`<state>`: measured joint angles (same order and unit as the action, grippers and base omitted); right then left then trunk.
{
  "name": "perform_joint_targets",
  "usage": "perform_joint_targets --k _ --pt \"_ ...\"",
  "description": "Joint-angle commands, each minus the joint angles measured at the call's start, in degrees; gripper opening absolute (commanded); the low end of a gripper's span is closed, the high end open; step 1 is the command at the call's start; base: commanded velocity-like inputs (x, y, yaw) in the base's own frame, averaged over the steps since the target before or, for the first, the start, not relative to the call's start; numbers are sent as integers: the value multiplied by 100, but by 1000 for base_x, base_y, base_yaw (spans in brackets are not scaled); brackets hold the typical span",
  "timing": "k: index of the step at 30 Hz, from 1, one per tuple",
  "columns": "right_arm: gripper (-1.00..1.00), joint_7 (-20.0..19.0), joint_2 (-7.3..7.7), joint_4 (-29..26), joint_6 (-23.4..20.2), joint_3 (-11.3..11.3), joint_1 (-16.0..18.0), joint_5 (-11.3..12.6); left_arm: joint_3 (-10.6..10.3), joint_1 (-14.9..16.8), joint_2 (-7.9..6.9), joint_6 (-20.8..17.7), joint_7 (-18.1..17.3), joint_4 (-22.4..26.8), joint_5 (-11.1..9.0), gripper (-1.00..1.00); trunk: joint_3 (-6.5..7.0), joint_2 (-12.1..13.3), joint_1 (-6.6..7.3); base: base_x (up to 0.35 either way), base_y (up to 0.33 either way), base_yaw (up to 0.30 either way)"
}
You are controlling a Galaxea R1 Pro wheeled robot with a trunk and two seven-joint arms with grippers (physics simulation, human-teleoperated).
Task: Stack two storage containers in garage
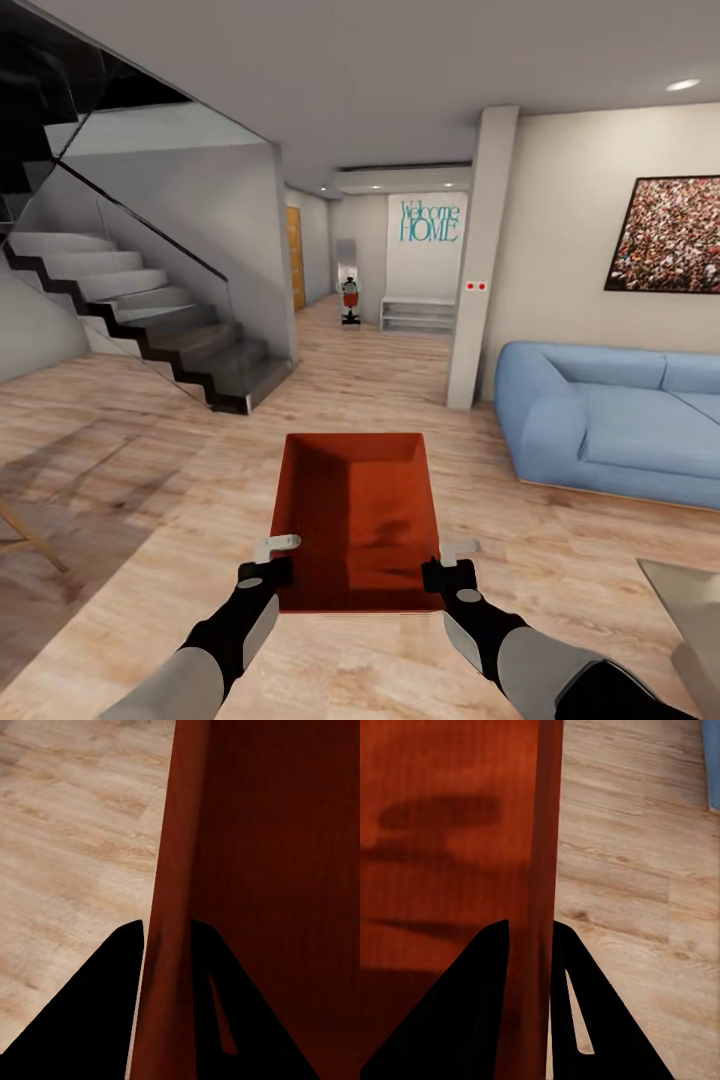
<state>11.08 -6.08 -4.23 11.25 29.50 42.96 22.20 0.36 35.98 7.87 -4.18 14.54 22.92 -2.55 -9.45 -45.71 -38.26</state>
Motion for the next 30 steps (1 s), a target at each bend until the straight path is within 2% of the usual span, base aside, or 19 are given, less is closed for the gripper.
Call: perform_joint_targets --k 1,7,8,11,13,15,20,30 --pt "-100 17 2 11 18 -194 2 92 401 5 -57 22 58 129 97 -100 -9 -7 -4 322 0 2" --pt "-100 17 2 10 21 -194 2 92 403 6 -61 36 58 132 97 -100 -9 -7 -4 322 0 1" --pt "-100 12 18 35 19 11 -28 84 31 -1 -33 -4 42 -13 -59 -100 -9 -7 -4 1 0 0" --pt "-100 19 -3 72 22 16 -79 76 -162 -14 -91 -25 24 -59 -294 -100 -9 -7 -4 0 0 0" --pt "-100 18 -7 73 23 3 -77 74 -257 -17 -117 -40 21 -52 -308 -100 -9 -7 -4 0 0 0" --pt "-100 18 -14 76 24 -13 -38 71 -271 -22 -108 -59 15 -27 -314 -100 -9 -7 -4 0 0 0" --pt "-100 22 -15 80 26 218 95 167 26 -28 -70 -87 6 31 -138 -100 -9 -7 -4 10 0 0" --pt "-100 20 -16 80 -12 633 116 528 155 -29 -31 -83 -27 20 20 -100 -9 -7 -4 247 0 0"
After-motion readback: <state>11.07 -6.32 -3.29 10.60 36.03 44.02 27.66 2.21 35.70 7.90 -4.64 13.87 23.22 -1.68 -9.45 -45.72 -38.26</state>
